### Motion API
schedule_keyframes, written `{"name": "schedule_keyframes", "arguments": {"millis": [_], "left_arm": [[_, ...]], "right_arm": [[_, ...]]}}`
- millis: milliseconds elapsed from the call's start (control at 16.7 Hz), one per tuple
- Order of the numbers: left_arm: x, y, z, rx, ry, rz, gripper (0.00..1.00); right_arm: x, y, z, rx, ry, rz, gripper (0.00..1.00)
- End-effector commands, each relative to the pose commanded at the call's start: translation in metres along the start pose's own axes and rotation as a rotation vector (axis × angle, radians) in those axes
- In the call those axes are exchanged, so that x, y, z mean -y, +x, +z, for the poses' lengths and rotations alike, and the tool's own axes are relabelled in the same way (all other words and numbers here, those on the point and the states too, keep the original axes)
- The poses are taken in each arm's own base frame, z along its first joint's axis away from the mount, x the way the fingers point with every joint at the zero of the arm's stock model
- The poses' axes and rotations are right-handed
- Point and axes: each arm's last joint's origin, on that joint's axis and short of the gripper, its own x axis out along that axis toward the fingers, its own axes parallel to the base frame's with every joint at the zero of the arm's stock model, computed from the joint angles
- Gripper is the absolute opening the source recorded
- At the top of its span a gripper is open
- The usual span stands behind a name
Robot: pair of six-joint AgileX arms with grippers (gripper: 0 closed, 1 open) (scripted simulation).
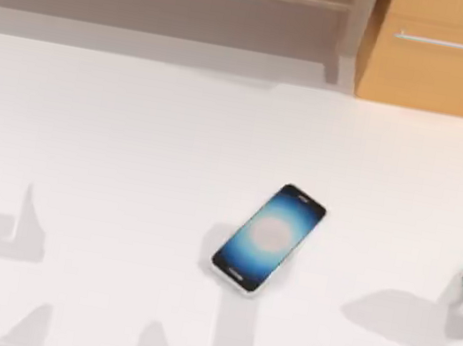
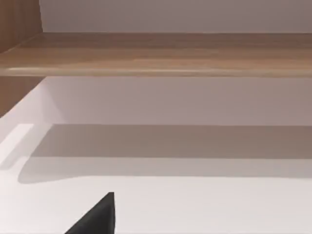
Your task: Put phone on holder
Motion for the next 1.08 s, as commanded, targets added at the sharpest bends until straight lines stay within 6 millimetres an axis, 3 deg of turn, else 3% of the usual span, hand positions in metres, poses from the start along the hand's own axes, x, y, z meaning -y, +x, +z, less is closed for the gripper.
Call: {"name": "schedule_keyframes", "arguments": {"millis": [240,420,780,960,1080], "left_arm": [[0.000,0.000,0.000,0.000,0.000,0.000,1.00],[0.000,0.000,0.000,0.000,0.000,0.000,1.00],[0.000,0.000,0.000,0.000,0.000,0.000,1.00],[0.000,0.000,0.000,0.000,0.000,0.000,1.00],[0.000,0.000,0.000,0.000,0.000,0.000,1.00]], "right_arm": [[-0.002,0.000,0.006,-0.017,0.027,0.016,1.00],[-0.007,0.000,0.031,-0.082,0.128,0.071,1.00],[-0.032,0.022,0.136,-0.323,0.441,0.195,1.00],[-0.058,0.054,0.187,-0.512,0.585,0.218,1.00],[-0.082,0.083,0.207,-0.665,0.657,0.200,1.00]]}}
